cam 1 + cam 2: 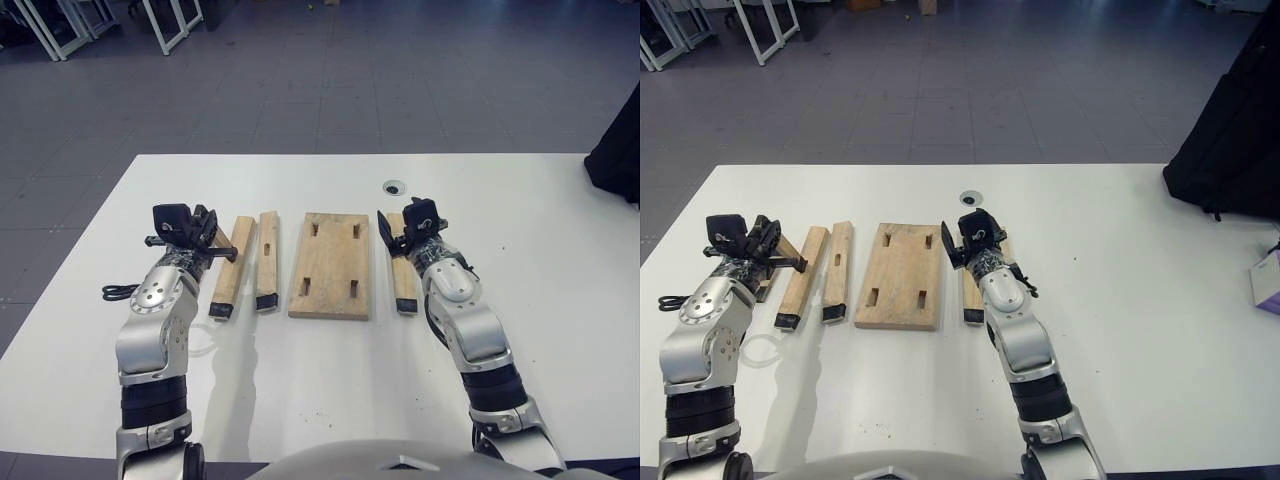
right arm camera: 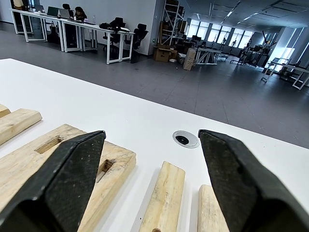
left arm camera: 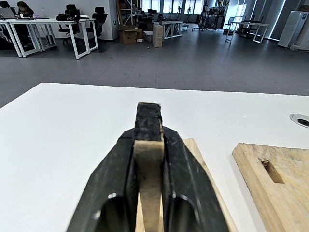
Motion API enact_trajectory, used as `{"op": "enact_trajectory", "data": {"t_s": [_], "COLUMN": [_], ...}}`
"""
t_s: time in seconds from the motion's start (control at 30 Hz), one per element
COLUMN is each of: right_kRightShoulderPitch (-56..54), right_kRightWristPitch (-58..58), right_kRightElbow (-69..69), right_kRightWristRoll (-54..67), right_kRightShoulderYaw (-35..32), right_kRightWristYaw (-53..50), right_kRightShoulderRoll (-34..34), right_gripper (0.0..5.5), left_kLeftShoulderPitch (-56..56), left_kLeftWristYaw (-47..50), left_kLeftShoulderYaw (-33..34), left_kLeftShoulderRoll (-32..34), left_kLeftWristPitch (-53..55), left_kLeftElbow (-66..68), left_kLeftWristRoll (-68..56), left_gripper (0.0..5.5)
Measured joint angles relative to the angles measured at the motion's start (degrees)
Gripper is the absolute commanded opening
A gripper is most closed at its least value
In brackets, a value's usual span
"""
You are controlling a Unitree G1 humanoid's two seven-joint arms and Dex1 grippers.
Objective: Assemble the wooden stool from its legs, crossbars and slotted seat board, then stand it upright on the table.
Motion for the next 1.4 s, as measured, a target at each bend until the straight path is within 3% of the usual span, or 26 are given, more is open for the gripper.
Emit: {"op": "enact_trajectory", "data": {"t_s": [0.47, 1.13, 1.2, 1.4], "right_kRightShoulderPitch": [-0.1, -0.2, -0.3, -0.9], "right_kRightWristPitch": [0.3, 0.0, 0.0, -1.5], "right_kRightElbow": [0.2, 1.3, 1.4, 1.6], "right_kRightWristRoll": [0.2, -0.1, -0.1, -0.1], "right_kRightShoulderYaw": [-0.7, -0.5, -0.6, -0.6], "right_kRightWristYaw": [1.3, 0.5, 0.4, 0.3], "right_kRightShoulderRoll": [-0.1, 0.3, 0.3, 0.3], "right_gripper": [3.55, 3.55, 3.55, 3.55], "left_kLeftShoulderPitch": [-0.6, -4.6, -4.6, -2.9], "left_kLeftWristYaw": [-2.1, -3.7, -3.7, -3.6], "left_kLeftShoulderYaw": [-2.2, -3.2, -3.3, -4.4], "left_kLeftShoulderRoll": [0.6, 2.8, 2.8, 2.3], "left_kLeftWristPitch": [-4.3, 4.8, 4.8, 5.1], "left_kLeftElbow": [5.0, 4.4, 4.4, 4.2], "left_kLeftWristRoll": [2.6, 2.8, 2.8, 3.6], "left_gripper": [0.41, 0.41, 0.97, 1.68]}}
